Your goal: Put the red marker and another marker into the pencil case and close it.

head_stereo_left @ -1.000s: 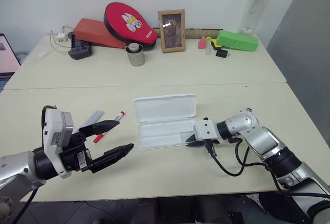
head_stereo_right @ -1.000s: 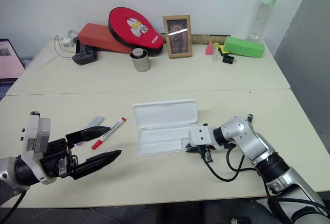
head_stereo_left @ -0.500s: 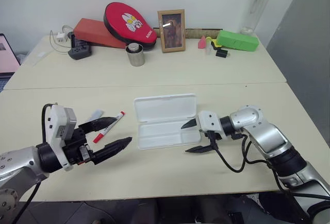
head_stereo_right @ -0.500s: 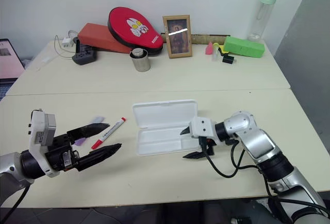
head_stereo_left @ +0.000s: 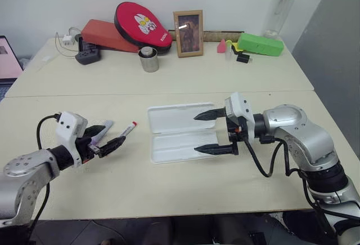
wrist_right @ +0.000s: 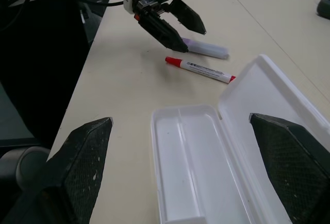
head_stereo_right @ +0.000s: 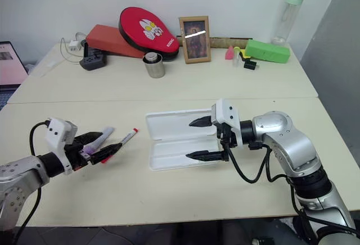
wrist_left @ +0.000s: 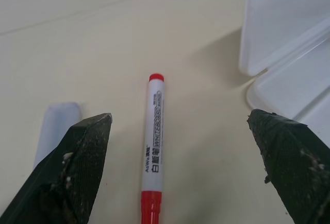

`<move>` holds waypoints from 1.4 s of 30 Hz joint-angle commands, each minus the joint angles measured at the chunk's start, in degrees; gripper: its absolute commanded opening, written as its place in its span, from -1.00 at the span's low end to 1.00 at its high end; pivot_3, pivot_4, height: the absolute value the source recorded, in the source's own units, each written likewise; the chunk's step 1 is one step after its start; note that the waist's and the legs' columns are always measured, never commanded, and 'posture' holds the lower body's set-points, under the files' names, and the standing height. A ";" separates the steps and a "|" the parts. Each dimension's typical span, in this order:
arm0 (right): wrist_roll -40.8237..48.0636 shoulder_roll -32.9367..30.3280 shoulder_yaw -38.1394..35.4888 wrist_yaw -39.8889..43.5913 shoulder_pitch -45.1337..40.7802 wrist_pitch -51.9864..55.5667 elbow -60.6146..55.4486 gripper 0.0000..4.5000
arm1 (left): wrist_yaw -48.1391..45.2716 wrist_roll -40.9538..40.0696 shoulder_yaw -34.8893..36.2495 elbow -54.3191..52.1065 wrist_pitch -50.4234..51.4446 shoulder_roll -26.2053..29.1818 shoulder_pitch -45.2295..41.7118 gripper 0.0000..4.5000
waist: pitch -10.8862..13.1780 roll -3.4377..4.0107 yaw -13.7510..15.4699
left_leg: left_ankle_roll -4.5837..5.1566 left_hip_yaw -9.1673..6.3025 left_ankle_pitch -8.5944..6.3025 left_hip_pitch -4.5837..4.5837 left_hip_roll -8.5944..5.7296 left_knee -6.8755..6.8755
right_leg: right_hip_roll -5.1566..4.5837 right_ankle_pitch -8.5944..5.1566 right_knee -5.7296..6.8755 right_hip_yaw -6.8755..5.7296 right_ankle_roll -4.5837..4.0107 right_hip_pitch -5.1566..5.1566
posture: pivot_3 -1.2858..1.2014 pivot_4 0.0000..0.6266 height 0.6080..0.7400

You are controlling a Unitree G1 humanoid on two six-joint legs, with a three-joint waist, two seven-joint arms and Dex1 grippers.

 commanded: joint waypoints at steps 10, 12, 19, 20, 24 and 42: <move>4.22 -0.83 -2.77 -3.52 0.05 1.49 -5.48 1.00 | -2.76 8.58 -9.05 9.08 -2.53 -1.62 -8.25 0.79 | 0.00 0.00 -0.08 | 0.00 0.02 0.00 -0.01 -0.01 0.01 | 0.01 0.00 0.01 0.00 0.00 -0.01 | 0.03 -0.52 1.00; 4.59 -0.92 -3.08 -4.01 0.00 1.67 -5.61 1.00 | -3.62 9.25 -9.55 9.61 -2.25 -1.26 -8.19 0.68 | 0.00 0.00 -0.07 | 0.00 -0.01 0.00 -0.01 -0.02 0.01 | 0.00 0.00 0.01 -0.02 0.00 0.00 | 0.03 -0.52 1.00; 5.20 -1.67 -3.50 -4.68 -0.19 1.45 -5.28 1.00 | -4.02 11.32 -10.31 10.85 -1.89 -1.46 -8.43 0.02 | 0.00 0.00 -0.07 | 0.00 -0.02 0.00 0.00 -0.01 0.02 | 0.00 0.00 0.03 -0.02 0.00 0.00 | 0.03 -0.52 1.00; 5.34 -1.70 -3.61 -4.75 -0.29 1.50 -5.19 1.00 | -4.04 11.37 -10.22 10.98 -1.91 -1.63 -8.56 -0.05 | 0.00 0.00 -0.07 | 0.00 -0.02 0.00 0.00 -0.01 0.02 | 0.00 0.00 0.03 -0.02 0.00 0.00 | 0.03 -0.52 1.00; 5.29 -1.90 -3.70 -4.86 -0.44 1.36 -4.78 1.00 | -4.42 11.59 -9.99 11.20 -2.10 -1.91 -8.83 -0.45 | 0.00 0.00 -0.07 | 0.00 0.00 0.00 0.00 -0.02 0.02 | 0.00 0.00 0.03 -0.01 0.00 0.00 | 0.03 -0.52 1.00; 11.00 -7.00 -7.50 -0.41 2.48 2.59 -5.98 1.00 | -17.83 6.20 0.61 -10.57 -6.44 6.87 9.26 -0.83 | 0.02 0.02 -0.19 | 0.00 0.05 -0.01 -0.02 0.10 -0.05 | -0.06 0.00 -0.03 0.10 -0.01 -0.05 | 0.03 -0.52 1.00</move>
